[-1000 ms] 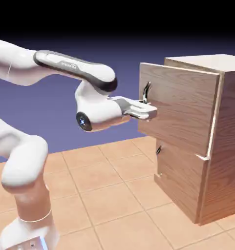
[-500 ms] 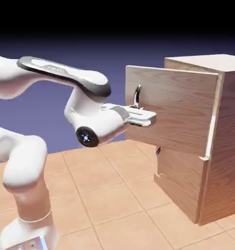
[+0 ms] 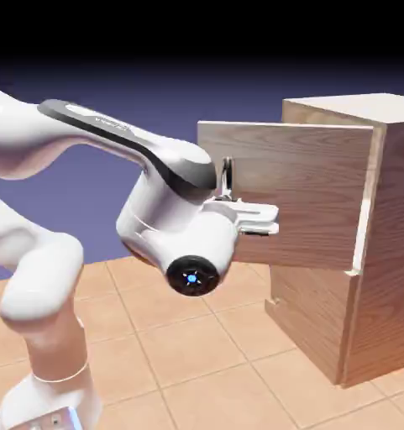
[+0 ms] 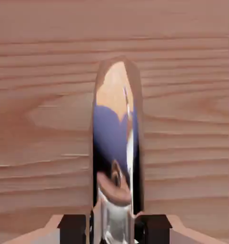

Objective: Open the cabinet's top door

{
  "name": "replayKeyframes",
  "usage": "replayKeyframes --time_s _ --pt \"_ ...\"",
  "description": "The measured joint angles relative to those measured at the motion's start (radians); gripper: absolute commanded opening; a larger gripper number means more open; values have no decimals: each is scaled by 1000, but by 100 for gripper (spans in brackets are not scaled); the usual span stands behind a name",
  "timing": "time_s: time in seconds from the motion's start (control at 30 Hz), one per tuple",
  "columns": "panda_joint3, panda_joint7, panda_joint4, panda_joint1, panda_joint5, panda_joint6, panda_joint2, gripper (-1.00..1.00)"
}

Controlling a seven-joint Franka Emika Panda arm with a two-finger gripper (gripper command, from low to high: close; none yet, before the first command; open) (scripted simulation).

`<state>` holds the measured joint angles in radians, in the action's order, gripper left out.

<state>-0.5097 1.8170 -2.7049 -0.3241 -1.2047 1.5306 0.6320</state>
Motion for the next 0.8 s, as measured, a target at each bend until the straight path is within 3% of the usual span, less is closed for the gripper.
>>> replayKeyframes --time_s 0.17,0.37,0.8 --pt "-140 -44 152 69 124 -190 -153 -100" --pt "-326 2 159 285 190 -107 -78 -100" --pt "-665 -207 532 507 254 -626 -539 -100"
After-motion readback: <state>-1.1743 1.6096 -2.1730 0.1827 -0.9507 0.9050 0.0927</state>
